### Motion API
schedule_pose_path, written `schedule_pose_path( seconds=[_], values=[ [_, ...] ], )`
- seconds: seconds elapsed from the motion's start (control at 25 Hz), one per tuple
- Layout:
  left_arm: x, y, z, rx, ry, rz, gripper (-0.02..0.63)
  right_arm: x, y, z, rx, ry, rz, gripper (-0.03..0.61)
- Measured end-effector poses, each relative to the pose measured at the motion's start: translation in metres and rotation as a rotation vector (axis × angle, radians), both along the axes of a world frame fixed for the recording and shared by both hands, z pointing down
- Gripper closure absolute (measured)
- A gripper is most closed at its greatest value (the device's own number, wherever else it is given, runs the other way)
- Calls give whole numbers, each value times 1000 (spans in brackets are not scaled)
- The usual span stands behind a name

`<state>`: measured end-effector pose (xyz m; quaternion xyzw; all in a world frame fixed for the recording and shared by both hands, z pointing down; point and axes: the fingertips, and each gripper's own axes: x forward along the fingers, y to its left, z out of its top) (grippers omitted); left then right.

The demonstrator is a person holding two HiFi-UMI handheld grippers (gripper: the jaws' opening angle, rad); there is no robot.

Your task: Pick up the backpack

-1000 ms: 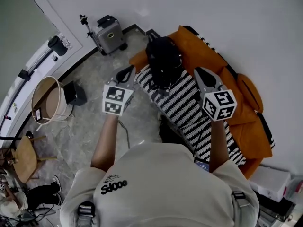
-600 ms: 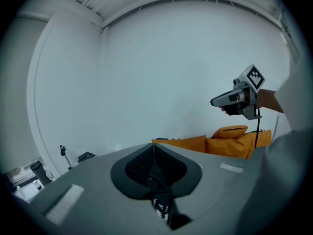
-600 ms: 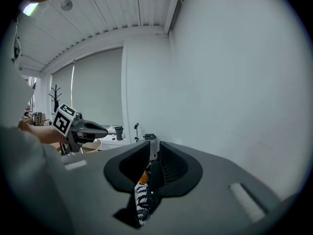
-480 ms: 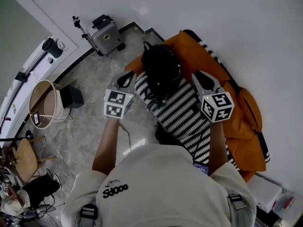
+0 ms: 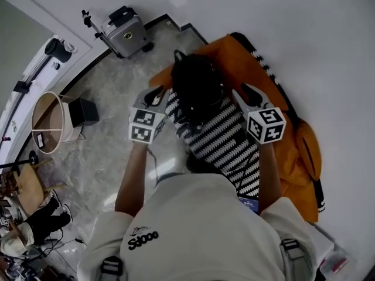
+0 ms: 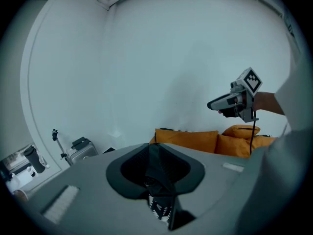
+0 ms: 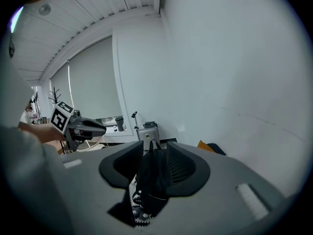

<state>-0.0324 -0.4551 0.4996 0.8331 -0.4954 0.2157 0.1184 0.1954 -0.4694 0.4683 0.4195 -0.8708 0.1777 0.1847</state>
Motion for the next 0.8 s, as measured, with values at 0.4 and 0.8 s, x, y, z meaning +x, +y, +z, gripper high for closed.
schedule_pose_path(
  seconds=[0.4,0.8],
  values=[
    [8,-41,80,-128,57,-47,466,-2,-70,87,-127,25,-62,356],
    [8,-71,168,-236,147,-149,389,-13,-119,181,-226,80,-141,313]
  ],
)
